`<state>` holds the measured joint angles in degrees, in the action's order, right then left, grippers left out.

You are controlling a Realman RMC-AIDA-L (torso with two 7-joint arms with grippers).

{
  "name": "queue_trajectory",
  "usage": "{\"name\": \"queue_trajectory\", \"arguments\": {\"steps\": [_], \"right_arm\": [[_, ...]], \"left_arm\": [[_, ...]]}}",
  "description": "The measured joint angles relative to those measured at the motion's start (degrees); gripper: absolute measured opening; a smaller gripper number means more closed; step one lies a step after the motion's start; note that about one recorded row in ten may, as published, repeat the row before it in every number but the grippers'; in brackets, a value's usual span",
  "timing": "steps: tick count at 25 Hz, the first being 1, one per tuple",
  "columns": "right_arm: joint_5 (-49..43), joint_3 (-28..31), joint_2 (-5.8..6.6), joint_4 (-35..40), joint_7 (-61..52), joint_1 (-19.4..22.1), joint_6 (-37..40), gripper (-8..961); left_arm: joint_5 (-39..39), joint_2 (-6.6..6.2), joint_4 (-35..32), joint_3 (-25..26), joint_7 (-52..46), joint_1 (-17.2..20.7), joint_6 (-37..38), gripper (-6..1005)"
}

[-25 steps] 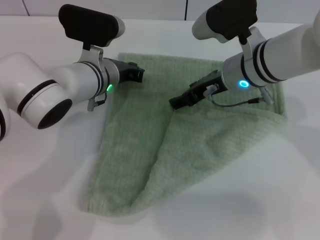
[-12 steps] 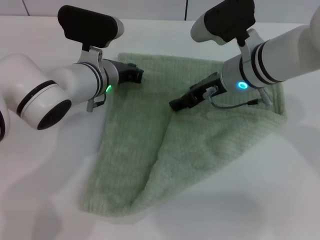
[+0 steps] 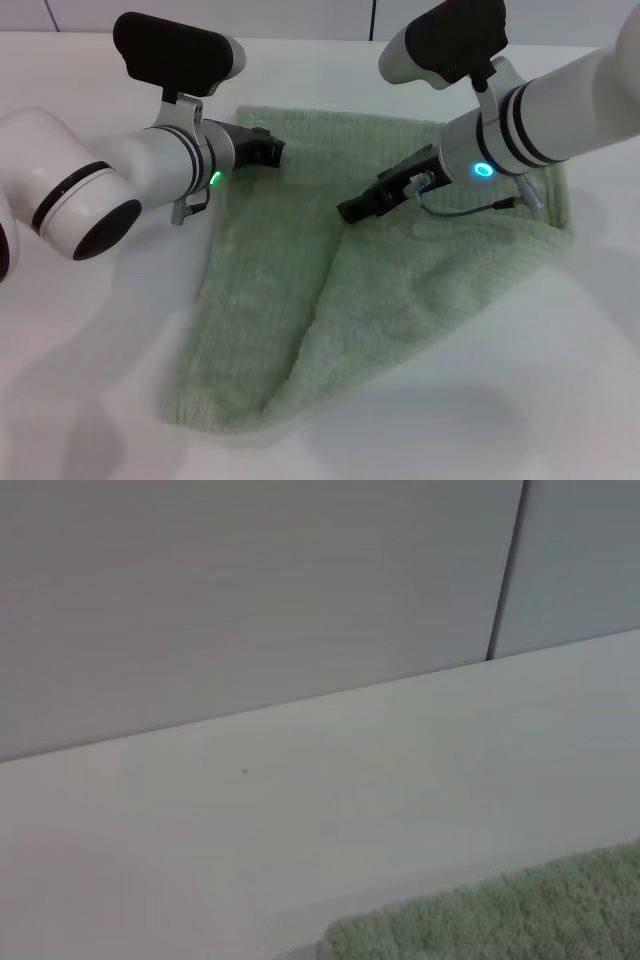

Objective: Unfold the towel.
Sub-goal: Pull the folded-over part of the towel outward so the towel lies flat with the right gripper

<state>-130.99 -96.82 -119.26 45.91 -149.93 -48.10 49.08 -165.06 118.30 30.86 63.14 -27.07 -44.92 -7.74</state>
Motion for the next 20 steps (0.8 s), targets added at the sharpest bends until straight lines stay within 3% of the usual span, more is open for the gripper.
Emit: {"name": "queue_trajectory", "arguments": {"steps": [20], "right_arm": [[5.4, 0.2, 0.00, -5.4, 4.4, -2.7, -0.6, 748]], "left_arm": [[-0.1, -0.07, 0.3, 0.1, 0.0, 0.0, -0.3, -2]]}}
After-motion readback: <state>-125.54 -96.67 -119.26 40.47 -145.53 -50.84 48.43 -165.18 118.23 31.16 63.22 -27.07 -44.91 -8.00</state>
